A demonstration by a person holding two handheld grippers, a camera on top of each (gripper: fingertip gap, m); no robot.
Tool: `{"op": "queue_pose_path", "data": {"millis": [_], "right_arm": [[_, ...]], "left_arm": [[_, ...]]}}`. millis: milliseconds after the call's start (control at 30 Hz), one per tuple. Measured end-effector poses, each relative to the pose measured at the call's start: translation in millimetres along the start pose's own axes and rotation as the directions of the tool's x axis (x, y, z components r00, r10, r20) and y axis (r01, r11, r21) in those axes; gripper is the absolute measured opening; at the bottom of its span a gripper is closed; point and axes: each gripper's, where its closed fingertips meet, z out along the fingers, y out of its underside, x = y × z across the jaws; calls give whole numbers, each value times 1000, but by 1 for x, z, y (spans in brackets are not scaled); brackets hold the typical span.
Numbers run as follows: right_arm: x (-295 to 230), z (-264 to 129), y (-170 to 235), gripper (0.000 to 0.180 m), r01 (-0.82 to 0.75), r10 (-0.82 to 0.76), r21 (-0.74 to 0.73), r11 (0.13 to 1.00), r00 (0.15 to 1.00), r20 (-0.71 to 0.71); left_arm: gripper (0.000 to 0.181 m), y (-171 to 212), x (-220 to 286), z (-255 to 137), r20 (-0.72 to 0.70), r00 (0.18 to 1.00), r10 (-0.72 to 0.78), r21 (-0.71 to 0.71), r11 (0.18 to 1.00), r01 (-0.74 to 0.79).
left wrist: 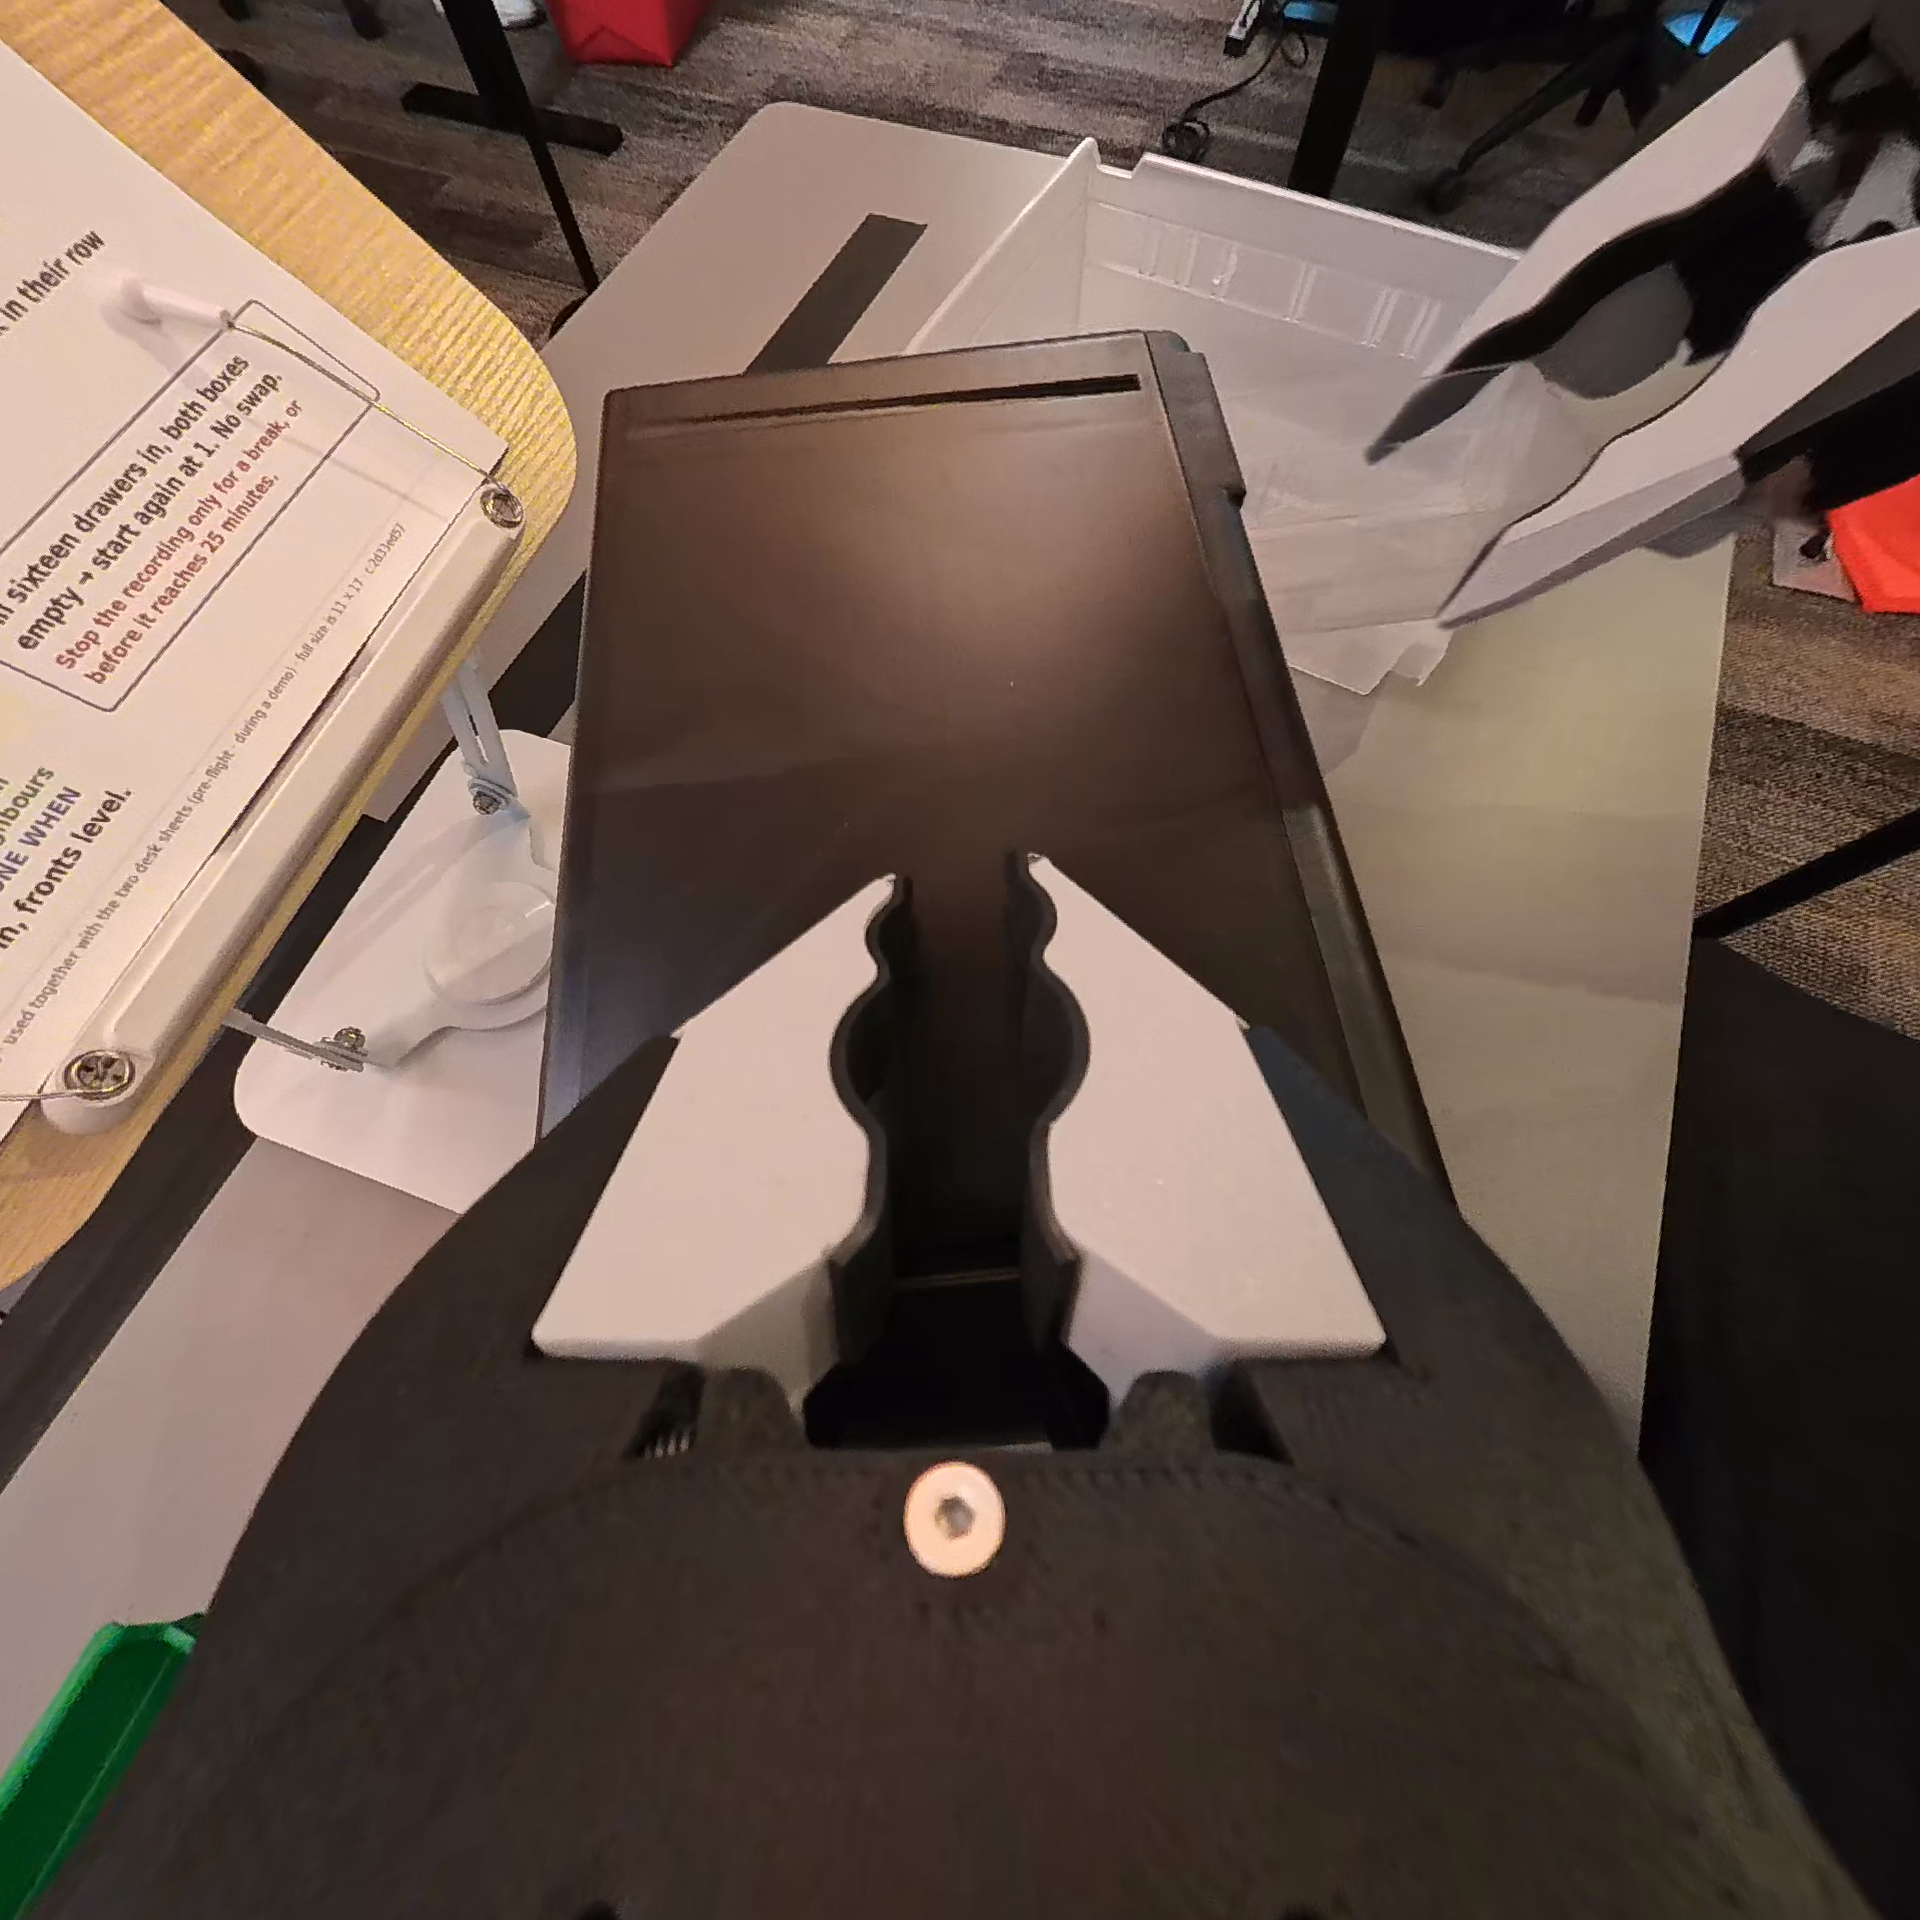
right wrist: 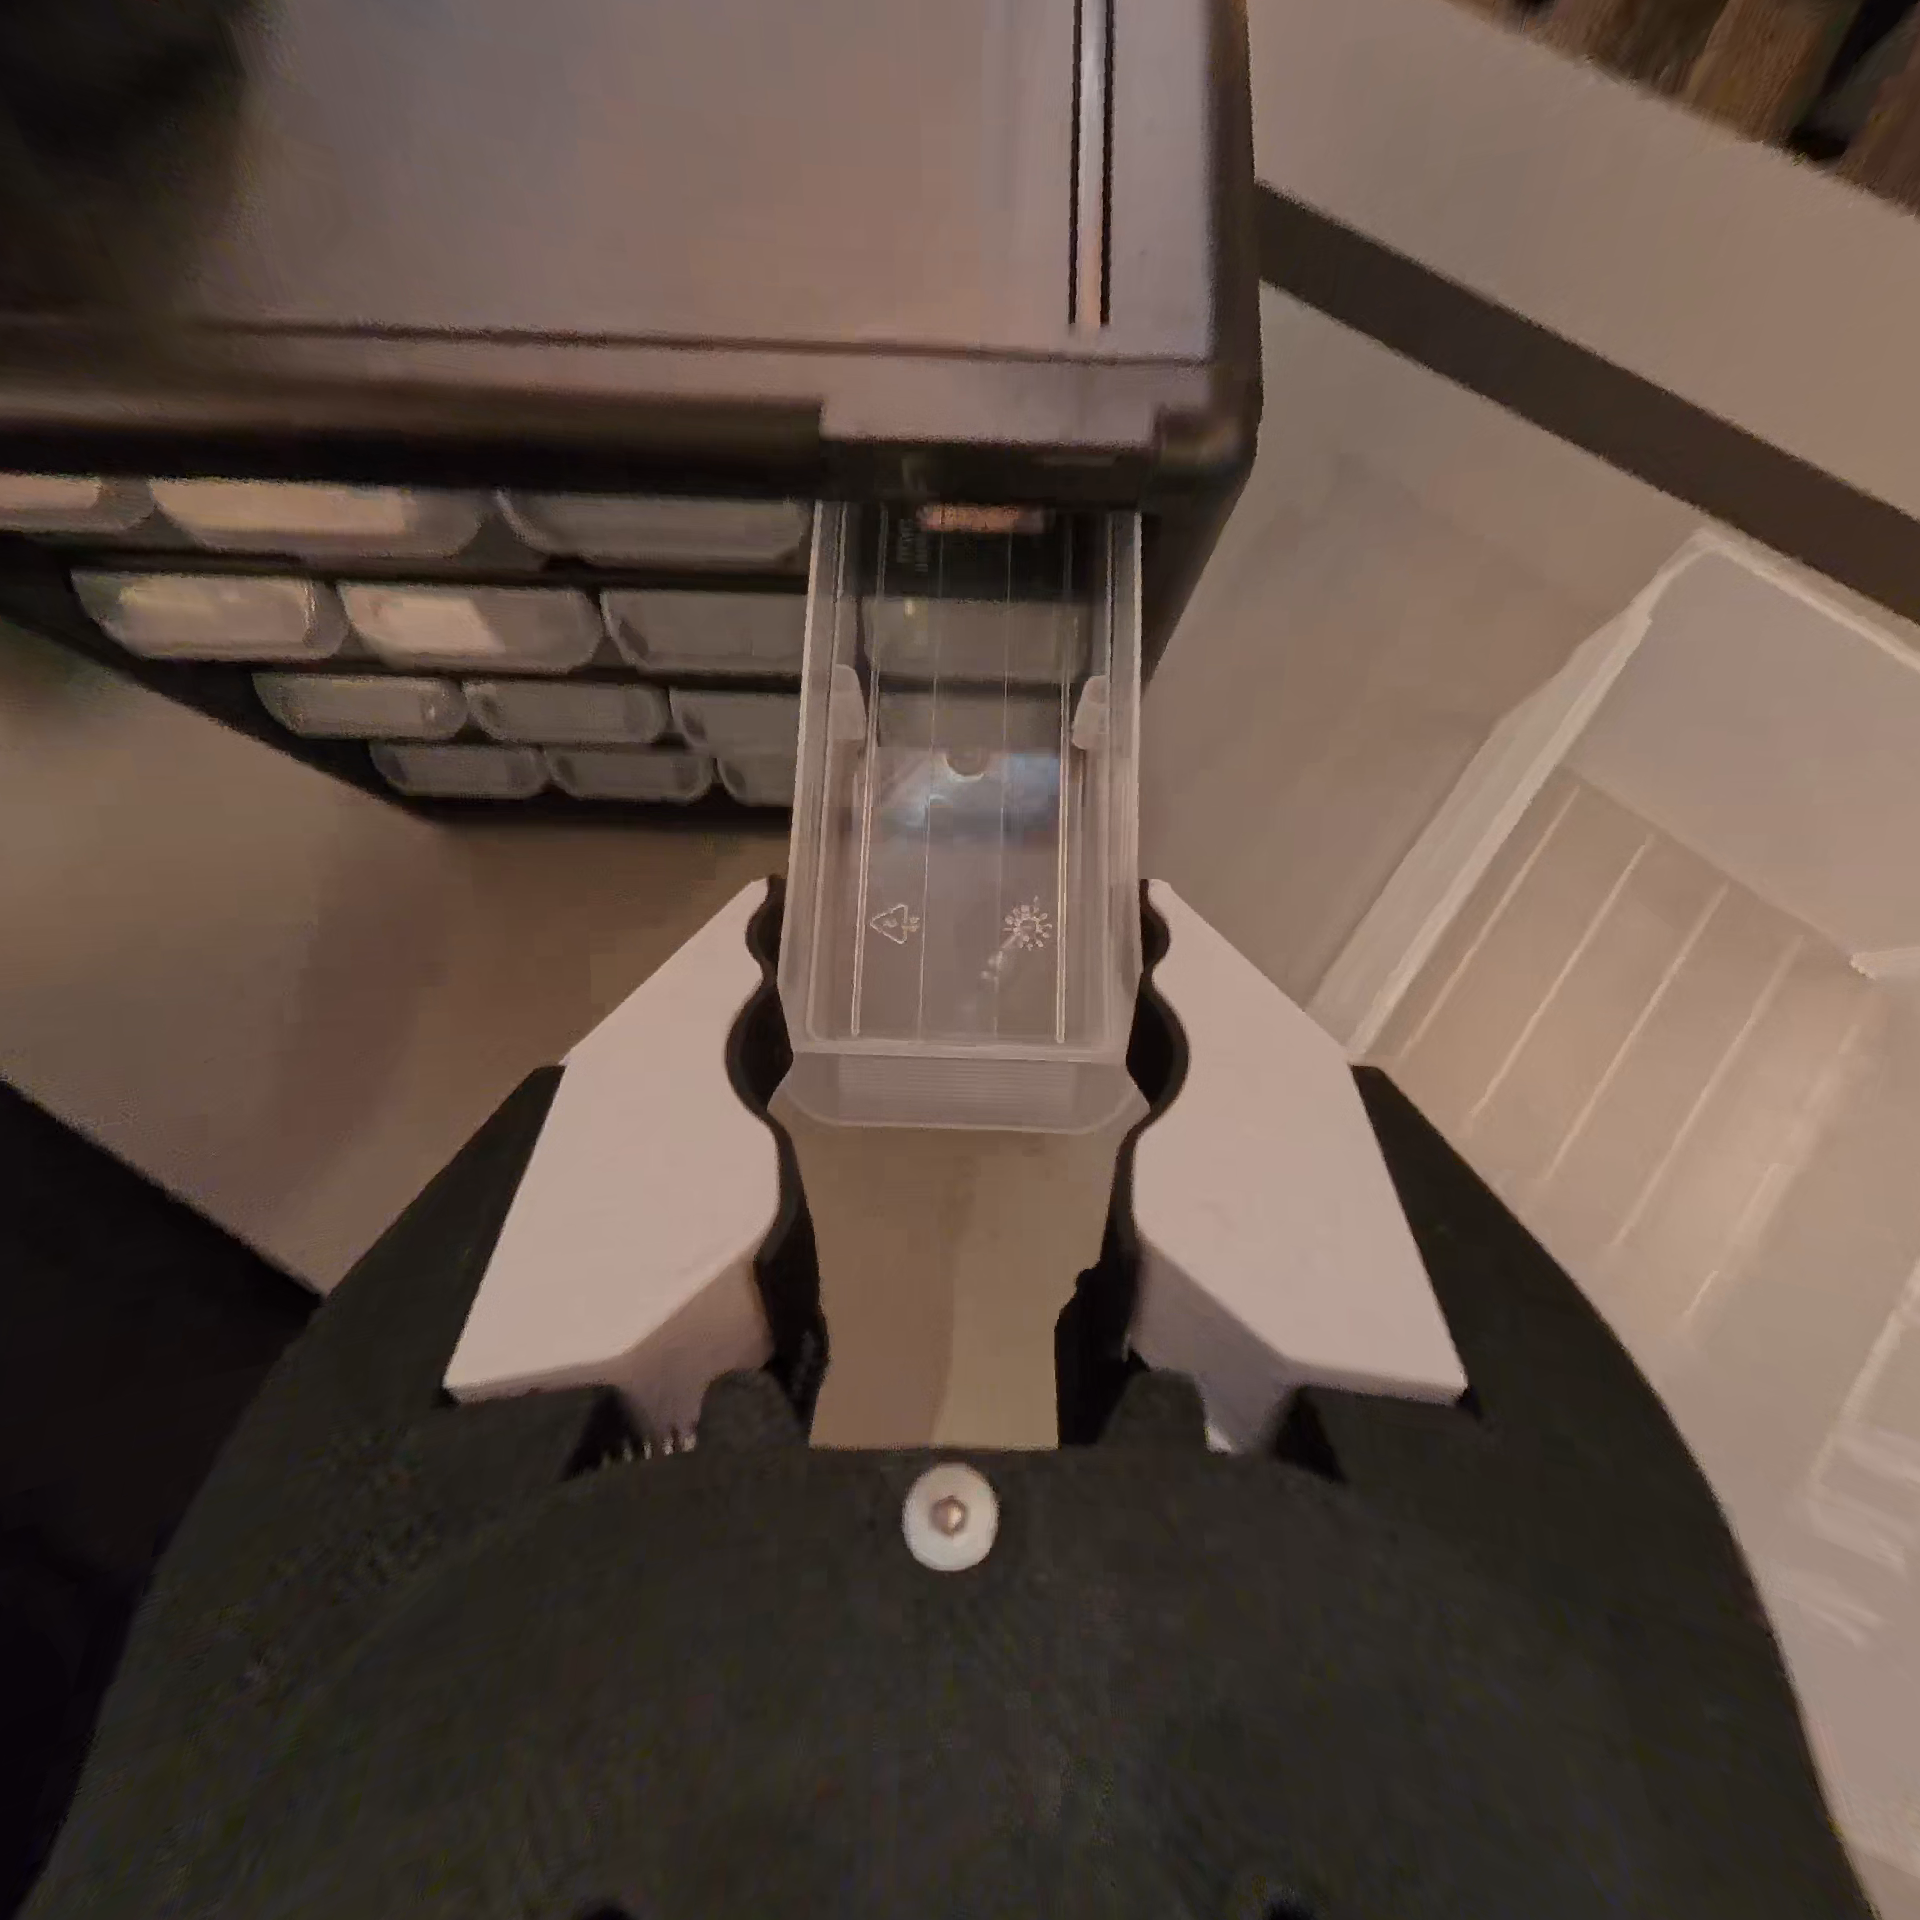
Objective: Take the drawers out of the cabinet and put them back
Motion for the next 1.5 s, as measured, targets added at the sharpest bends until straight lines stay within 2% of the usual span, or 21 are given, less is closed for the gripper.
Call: {"op": "queue_pose_path", "data": {"millis": [67,100,133,200,233,333,467,567,633,733,900,1000,1100,1167,1300,1500], "right_arm": [[1,14,-10,66,1,-3,83,997,1000,14],[-2,17,-16,74,12,-17,125,992,999,41],[-6,20,-20,100,31,-42,148,988,996,74],[-16,23,-15,124,117,-131,105,988,980,148],[-16,21,-9,130,180,-190,71,981,969,160],[-4,7,5,119,411,-409,18,911,902,139],[20,-7,11,102,538,-531,-37,842,838,125],[30,2,-4,84,586,-584,9,810,807,89],[39,12,-16,74,545,-546,25,838,836,57],[49,30,-38,83,468,-469,68,881,883,1],[59,61,-56,82,376,-369,86,922,925,-94],[54,65,-55,78,310,-307,112,944,951,-48],[36,68,-48,72,308,-320,143,941,945,66],[25,69,-46,58,312,-335,166,935,932,135],[28,67,-47,37,243,-279,190,951,941,192],[20,52,-30,28,277,-296,125,953,937,185]], "left_arm": [[18,0,0,0,1,1000,-1,-3,1000,1],[18,0,0,0,2,1000,-2,-2,1000,2],[18,0,0,0,2,1000,-4,2,1000,4],[18,0,0,0,4,1000,-6,8,1000,6],[18,0,0,-1,5,1000,-7,8,1000,7],[18,0,0,0,5,1000,-6,3,1000,6],[18,0,0,0,3,1000,-5,5,1000,5],[17,0,0,-1,-1,1000,0,6,1000,0],[17,0,0,0,-1,1000,0,4,1000,0],[17,0,-1,0,1,1000,-1,2,1000,1],[17,0,-1,-1,0,1000,-1,5,1000,1],[15,0,0,-1,-5,1000,-6,8,1000,6],[15,-1,-1,-2,-5,1000,-7,18,1000,7],[16,-1,-1,-2,-5,1000,-7,16,1000,7],[16,-1,0,-2,-9,1000,4,21,1000,-4],[15,1,1,-5,-39,999,26,17,1000,-26]]}}
